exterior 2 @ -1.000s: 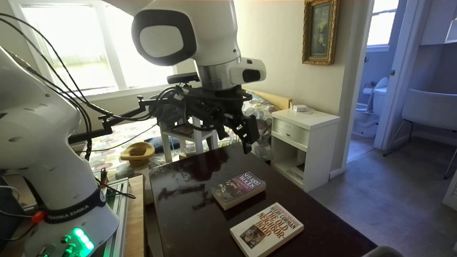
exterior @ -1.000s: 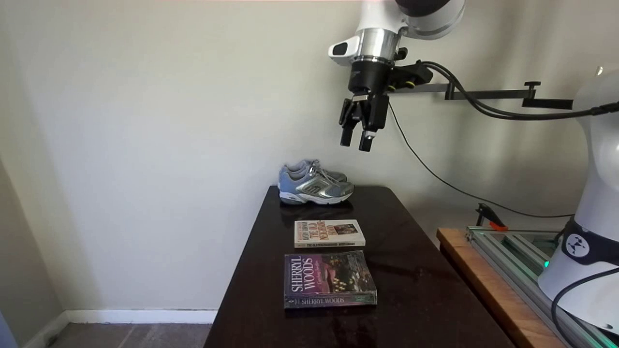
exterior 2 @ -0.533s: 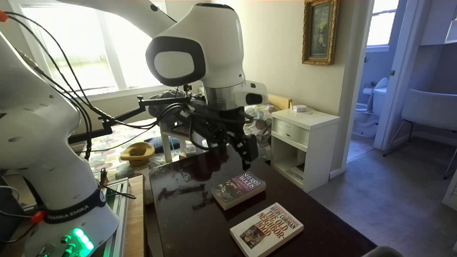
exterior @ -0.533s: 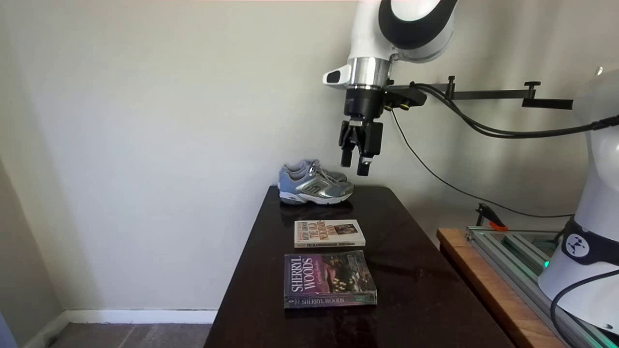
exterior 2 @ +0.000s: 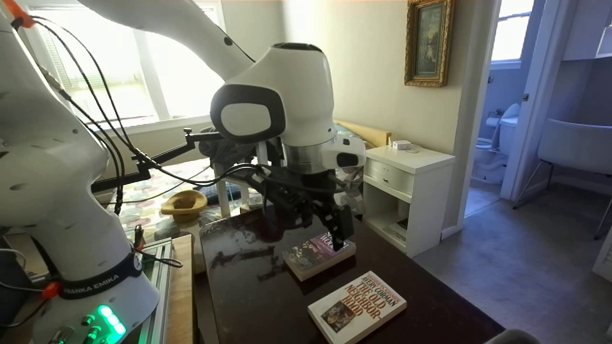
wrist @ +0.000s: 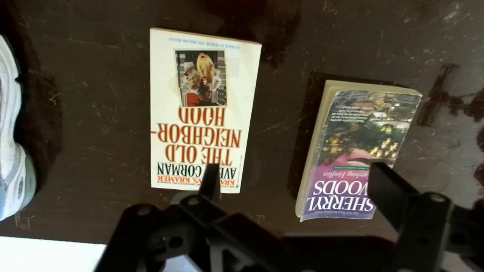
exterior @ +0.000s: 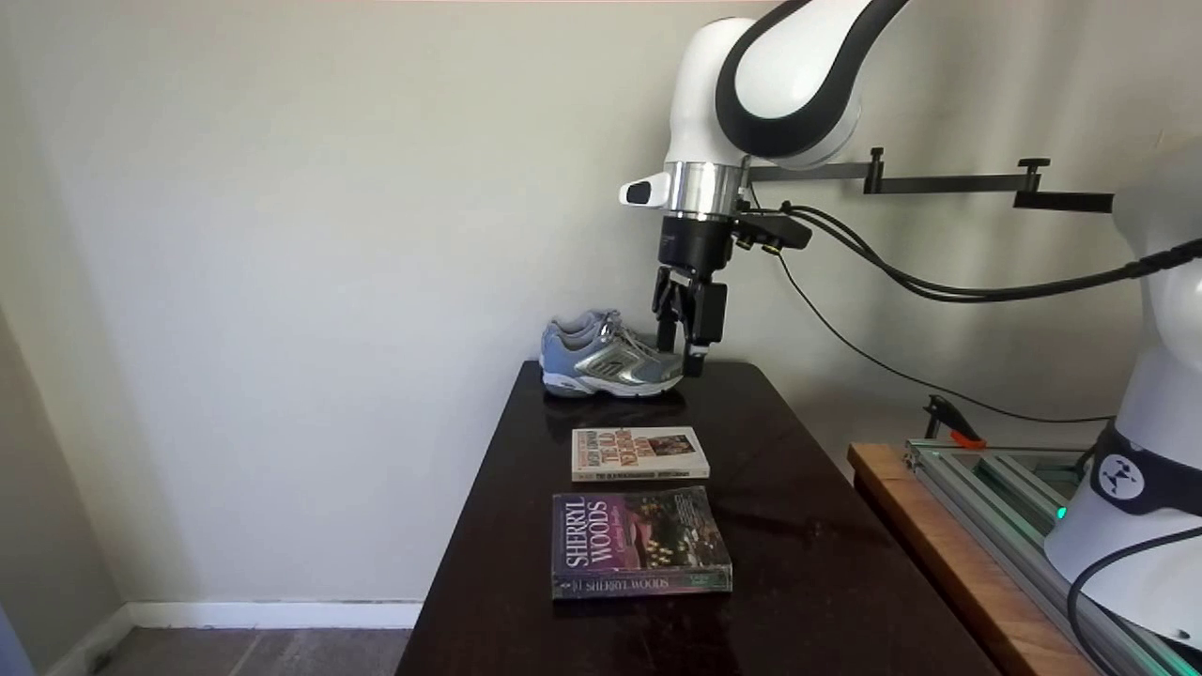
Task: Put the book on the other book
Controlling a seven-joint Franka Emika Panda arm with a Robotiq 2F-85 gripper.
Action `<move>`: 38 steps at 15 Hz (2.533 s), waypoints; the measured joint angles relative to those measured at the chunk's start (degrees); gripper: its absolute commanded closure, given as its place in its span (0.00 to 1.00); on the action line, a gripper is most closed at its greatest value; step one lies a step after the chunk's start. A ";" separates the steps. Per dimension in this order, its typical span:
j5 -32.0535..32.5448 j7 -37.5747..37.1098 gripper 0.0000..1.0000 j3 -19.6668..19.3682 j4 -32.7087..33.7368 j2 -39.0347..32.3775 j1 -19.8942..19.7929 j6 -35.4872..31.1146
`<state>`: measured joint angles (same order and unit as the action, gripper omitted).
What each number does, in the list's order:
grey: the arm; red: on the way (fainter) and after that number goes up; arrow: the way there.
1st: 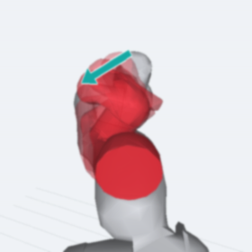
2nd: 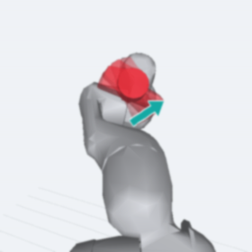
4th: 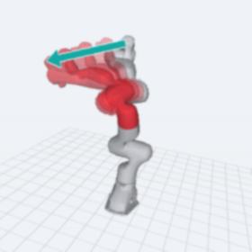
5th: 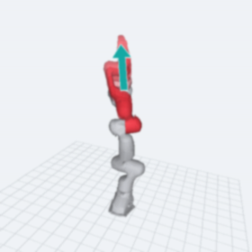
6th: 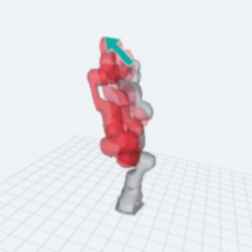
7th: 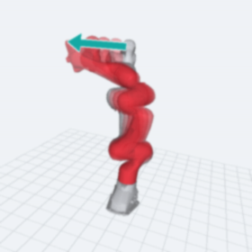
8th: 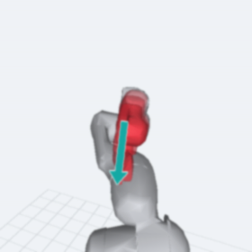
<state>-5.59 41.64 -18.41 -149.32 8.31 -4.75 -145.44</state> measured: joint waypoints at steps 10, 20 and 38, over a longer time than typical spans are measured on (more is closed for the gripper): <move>1.49 -14.08 0.00 4.01 -0.45 -7.44 -1.13 -9.52; 23.12 -36.07 0.00 2.30 1.28 -20.17 -1.62 -19.57; 28.66 -42.34 0.41 -9.87 4.59 -31.58 10.95 -28.96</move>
<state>23.07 -0.71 -28.27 -144.72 -23.27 6.20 -174.40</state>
